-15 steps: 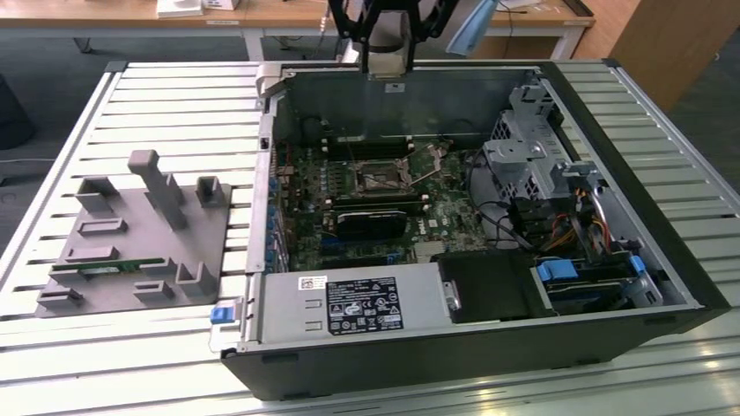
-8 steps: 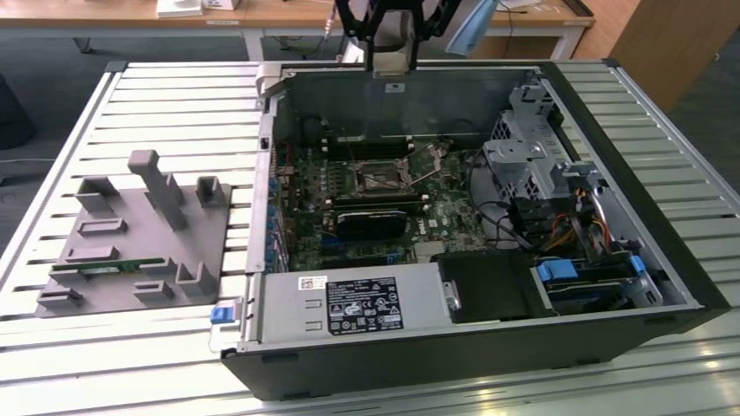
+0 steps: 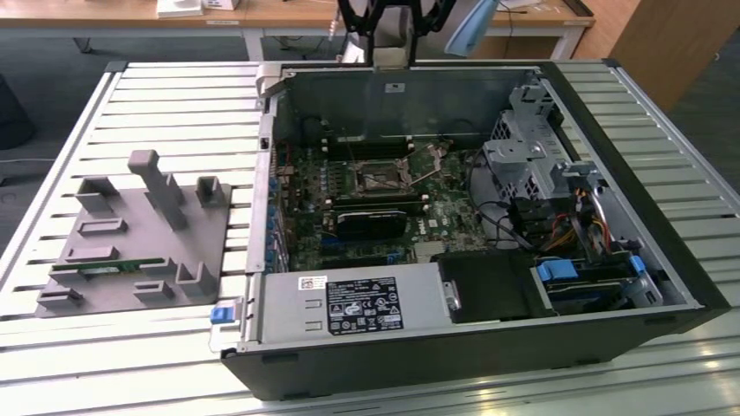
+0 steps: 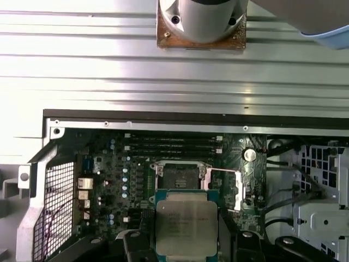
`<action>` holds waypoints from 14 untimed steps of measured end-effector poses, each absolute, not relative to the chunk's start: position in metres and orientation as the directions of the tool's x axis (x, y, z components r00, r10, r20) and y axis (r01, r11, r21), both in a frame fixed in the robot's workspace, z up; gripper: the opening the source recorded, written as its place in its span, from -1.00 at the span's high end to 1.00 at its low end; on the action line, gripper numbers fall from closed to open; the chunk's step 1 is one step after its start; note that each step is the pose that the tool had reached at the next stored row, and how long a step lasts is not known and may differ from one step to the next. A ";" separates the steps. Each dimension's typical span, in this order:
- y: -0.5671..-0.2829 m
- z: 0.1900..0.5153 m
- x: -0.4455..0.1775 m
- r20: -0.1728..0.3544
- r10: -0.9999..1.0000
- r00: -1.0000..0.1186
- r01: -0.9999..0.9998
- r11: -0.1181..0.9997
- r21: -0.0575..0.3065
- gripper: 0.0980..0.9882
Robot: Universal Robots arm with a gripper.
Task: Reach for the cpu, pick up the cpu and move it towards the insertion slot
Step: 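Pick up the cpu and move it towards the insertion slot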
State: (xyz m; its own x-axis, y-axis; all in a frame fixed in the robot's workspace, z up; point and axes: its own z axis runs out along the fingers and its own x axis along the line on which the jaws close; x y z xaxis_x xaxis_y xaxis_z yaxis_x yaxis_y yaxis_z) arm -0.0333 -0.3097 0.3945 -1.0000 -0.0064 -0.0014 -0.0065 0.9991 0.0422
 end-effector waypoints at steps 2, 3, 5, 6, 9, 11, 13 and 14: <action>-0.306 0.394 -0.032 -0.003 -0.007 -1.000 -0.007 0.999 0.042 0.00; -0.305 0.394 -0.032 -0.003 -0.006 -1.000 -0.007 0.999 0.042 0.00; -0.303 0.394 -0.031 -0.004 -0.006 -1.000 -0.007 0.999 0.042 0.00; -0.303 0.393 -0.031 -0.005 -0.006 -1.000 -0.006 0.999 0.042 0.00; -0.303 0.393 -0.031 -0.007 -0.006 -1.000 -0.006 0.999 0.042 0.00; -0.303 0.393 -0.031 -0.007 -0.006 -1.000 -0.006 0.999 0.042 0.00; -0.303 0.393 -0.031 -0.007 -0.006 -1.000 -0.006 0.999 0.042 0.00; -0.303 0.393 -0.031 -0.007 -0.006 -1.000 -0.006 0.999 0.042 0.00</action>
